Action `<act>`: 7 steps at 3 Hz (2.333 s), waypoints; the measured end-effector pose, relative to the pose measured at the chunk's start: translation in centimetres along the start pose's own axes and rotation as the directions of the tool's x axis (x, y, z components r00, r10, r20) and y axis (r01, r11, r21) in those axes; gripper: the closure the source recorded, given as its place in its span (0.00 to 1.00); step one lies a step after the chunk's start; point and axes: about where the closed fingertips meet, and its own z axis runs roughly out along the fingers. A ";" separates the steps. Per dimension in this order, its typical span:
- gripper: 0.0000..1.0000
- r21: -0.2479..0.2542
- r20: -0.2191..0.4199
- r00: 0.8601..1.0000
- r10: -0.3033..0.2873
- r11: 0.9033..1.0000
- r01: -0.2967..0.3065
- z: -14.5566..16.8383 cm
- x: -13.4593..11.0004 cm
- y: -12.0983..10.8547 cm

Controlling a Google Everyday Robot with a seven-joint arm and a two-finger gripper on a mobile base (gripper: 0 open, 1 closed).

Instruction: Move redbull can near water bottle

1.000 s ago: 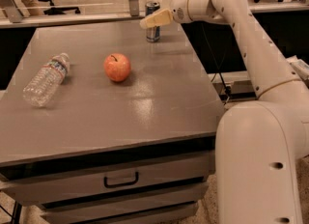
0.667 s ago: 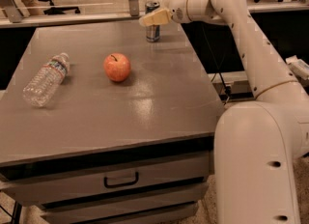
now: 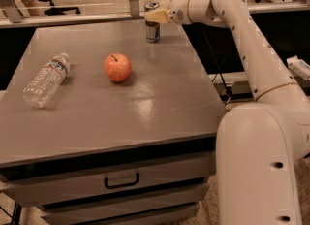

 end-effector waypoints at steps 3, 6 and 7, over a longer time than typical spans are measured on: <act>1.00 -0.019 0.014 0.998 -0.061 0.998 0.061 -1.3 -6.5 2.1; 1.00 -0.204 0.030 0.992 -0.120 0.971 0.123 1.3 -10.7 10.5; 1.00 -0.292 0.043 0.990 -0.134 0.946 0.141 3.0 -10.9 13.9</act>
Offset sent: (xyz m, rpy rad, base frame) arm -0.0174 0.0063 0.0760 -0.0297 -0.0630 0.0080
